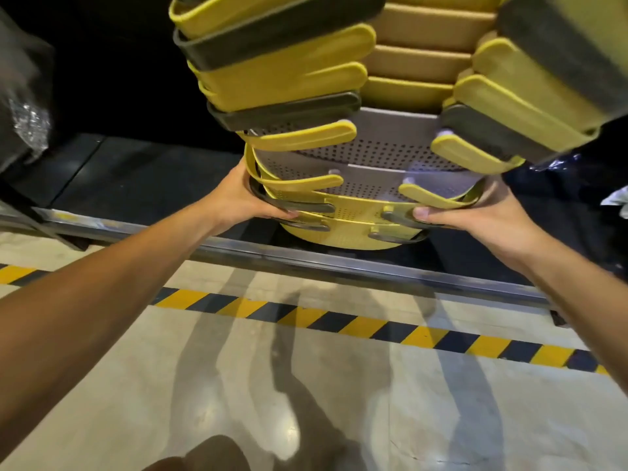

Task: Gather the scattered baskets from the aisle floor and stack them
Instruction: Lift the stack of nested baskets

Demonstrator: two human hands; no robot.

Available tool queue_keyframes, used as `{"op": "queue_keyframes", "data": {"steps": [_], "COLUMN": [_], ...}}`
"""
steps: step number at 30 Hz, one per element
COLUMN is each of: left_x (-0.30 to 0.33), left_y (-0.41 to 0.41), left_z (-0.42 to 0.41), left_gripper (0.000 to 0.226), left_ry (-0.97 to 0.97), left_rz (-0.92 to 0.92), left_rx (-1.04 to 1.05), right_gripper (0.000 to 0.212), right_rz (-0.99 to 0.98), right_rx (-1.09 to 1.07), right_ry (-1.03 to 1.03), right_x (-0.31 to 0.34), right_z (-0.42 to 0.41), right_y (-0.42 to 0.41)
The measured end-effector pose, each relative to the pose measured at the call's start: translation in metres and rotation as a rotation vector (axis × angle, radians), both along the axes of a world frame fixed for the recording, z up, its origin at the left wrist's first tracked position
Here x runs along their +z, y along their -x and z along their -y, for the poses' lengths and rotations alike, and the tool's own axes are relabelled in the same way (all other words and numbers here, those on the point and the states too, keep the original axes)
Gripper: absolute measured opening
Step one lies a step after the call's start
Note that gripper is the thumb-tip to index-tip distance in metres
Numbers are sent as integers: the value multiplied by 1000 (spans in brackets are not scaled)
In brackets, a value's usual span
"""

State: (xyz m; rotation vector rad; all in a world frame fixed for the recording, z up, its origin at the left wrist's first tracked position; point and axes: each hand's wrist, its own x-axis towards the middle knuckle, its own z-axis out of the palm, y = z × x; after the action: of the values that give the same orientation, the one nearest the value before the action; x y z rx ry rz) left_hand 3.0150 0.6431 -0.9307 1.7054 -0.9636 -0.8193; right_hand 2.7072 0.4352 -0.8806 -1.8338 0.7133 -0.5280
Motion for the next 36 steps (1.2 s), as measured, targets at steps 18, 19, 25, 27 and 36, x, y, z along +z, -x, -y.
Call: {"op": "queue_keyframes", "data": {"steps": [18, 19, 25, 27, 36], "left_x": [4, 4, 8, 5, -6], "left_y": [0, -2, -12, -9, -3], "left_z": [22, 22, 31, 33, 36], "left_gripper": [116, 115, 99, 97, 101], "left_ry": [-61, -56, -35, -23, 2], "left_rz": [-199, -197, -216, -216, -169], "left_rx": [96, 93, 78, 97, 156], "right_gripper": [112, 113, 120, 118, 112], "right_rz": [4, 13, 22, 8, -43], "right_rx": [-167, -173, -158, -134, -88], "right_ry": [-9, -12, -30, -25, -14], "right_x": [-6, -7, -9, -8, -7], "right_z": [4, 2, 8, 17, 43], "right_y": [-25, -25, -34, -36, -39]}}
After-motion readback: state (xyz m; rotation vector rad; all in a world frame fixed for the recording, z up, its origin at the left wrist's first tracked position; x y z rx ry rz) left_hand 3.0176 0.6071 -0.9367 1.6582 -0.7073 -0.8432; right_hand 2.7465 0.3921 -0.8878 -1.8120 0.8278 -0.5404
